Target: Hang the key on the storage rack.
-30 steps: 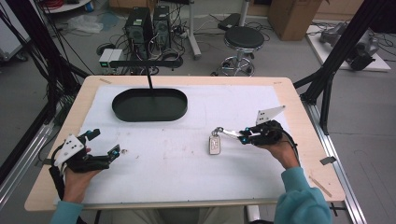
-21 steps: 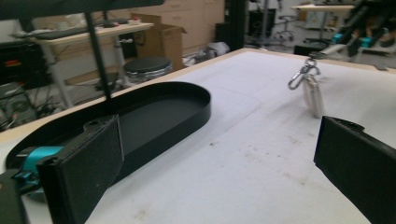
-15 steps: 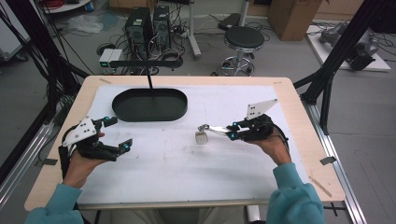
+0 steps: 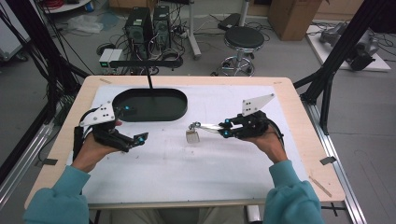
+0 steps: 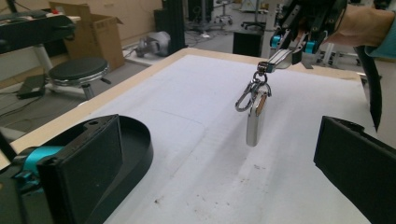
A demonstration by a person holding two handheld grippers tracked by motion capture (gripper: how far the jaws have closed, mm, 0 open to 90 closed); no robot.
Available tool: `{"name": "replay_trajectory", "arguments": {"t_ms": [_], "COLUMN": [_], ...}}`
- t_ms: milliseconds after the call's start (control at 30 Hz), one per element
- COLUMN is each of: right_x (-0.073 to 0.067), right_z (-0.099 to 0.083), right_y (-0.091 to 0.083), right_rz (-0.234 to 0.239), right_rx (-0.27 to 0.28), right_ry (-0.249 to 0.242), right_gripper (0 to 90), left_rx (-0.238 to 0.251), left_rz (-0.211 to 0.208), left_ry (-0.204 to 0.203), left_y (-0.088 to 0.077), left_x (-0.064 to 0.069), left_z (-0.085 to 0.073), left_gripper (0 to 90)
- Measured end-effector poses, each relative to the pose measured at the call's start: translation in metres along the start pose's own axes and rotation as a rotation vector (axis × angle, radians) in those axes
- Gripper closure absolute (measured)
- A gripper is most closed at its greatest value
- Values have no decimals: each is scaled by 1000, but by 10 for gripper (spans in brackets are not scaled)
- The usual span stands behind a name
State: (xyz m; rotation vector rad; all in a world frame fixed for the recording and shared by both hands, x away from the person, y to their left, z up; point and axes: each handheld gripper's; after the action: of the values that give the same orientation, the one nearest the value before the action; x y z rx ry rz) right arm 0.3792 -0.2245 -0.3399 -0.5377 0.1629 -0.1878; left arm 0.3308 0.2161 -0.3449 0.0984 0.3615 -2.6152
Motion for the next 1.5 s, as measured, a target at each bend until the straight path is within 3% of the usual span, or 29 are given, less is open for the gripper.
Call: {"name": "replay_trajectory", "arguments": {"t_ms": [467,633,767,900,1033,1100,1233,1300,1367,1500], "right_x": [-7,-8,-10,-10,-12,-12,-13,-14,-14,-14], "right_z": [19,25,30,34,36,37,37,38,38,38], "right_y": [8,12,16,19,23,26,29,31,31,33], "right_rz": [38,45,47,61,68,72,79,85,85,97], "right_rx": [-5,-2,-15,-20,-32,-42,-61,-60,-62,-66], "right_ry": [-64,-79,-93,-95,-114,-117,-123,-128,-131,-142], "right_gripper": [744,743,744,743,743,743,743,743,743,743], "left_rx": [-66,-113,-130,-178,-203,-234,-249,-273,-303,-307], "left_rz": [-131,-206,-233,-273,-287,-303,-325,-342,-344,-357], "left_ry": [54,71,69,99,119,143,150,160,162,164], "left_y": [32,51,60,74,81,86,90,92,94,97], "left_x": [2,3,3,6,8,10,12,13,14,15], "left_z": [36,47,48,50,52,53,53,52,50,50], "left_gripper": [40,81,82,92,102,126,162,227,233,266]}}
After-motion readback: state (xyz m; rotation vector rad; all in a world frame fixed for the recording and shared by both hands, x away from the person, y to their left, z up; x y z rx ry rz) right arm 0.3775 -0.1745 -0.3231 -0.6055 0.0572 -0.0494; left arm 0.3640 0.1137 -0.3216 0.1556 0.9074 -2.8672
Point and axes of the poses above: each handheld gripper's, and its own axes: y roughly forward along the jaws, z roughly out of its top, x roughly to its right, and after that the axes turned 6 degrees about y, right-handed
